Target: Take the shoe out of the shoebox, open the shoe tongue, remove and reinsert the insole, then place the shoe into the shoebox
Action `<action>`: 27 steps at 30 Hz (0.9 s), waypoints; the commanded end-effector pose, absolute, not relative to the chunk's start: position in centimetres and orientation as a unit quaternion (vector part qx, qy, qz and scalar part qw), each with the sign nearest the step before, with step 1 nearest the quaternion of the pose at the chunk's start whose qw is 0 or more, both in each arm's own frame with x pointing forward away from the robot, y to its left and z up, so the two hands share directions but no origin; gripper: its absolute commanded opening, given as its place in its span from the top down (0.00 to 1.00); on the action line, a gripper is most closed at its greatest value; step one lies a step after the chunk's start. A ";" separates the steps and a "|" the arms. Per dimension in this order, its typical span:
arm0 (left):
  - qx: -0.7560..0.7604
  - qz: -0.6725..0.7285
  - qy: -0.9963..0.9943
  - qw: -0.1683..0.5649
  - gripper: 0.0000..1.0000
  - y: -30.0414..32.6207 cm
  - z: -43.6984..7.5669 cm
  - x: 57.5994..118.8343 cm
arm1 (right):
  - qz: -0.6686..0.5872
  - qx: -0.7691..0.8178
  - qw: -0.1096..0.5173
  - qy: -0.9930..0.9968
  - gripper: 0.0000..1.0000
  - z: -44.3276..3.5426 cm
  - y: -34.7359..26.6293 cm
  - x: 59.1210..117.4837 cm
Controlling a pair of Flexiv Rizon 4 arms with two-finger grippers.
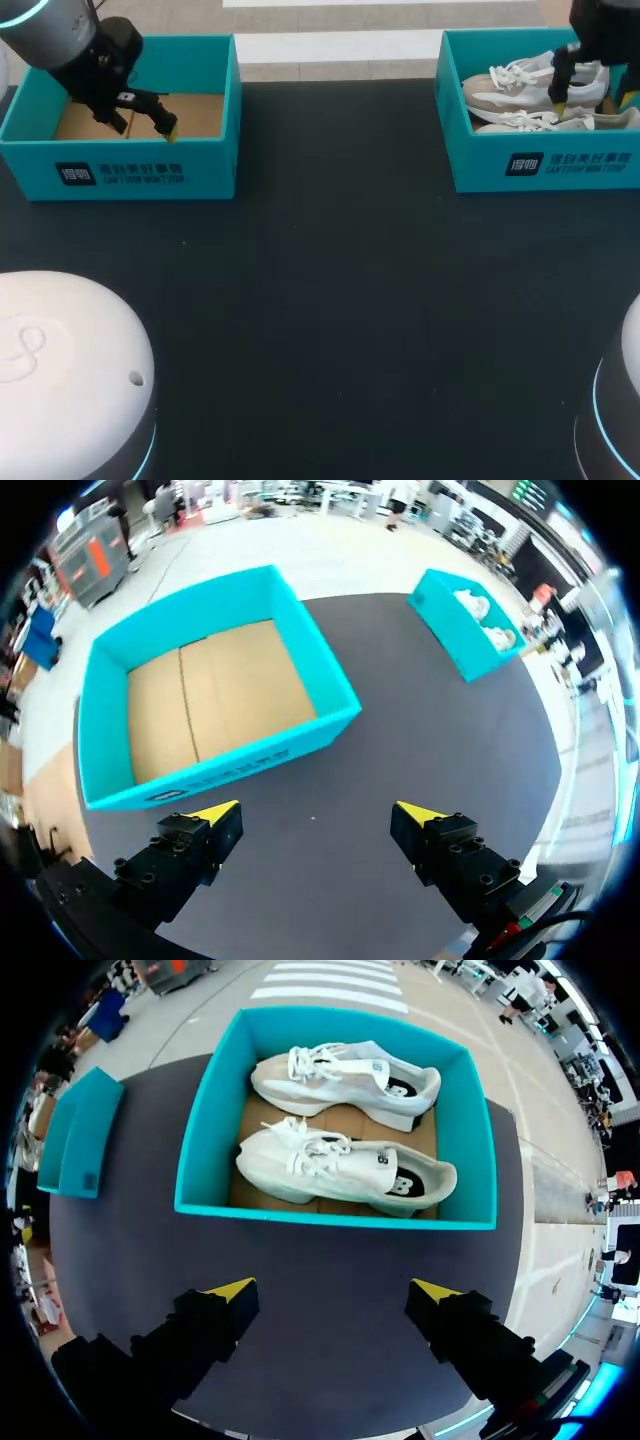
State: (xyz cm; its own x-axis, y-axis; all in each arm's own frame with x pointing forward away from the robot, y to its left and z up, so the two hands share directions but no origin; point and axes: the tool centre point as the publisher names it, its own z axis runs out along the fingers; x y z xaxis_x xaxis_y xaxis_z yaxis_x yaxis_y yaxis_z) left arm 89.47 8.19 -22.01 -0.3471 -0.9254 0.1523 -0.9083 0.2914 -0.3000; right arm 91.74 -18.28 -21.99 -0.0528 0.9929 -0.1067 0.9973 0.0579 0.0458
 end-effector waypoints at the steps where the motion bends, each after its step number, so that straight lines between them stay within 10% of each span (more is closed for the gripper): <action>1: -0.628 -0.145 0.764 0.029 0.00 8.7 -21.9 89.8 | -0.010 0.701 0.051 0.711 0.00 -22.2 -19.1 88.4; 27: -0.696 -0.114 0.709 0.011 0.00 11.8 -23.0 88.6 | -0.018 0.719 0.050 0.693 0.00 -21.0 -21.8 86.0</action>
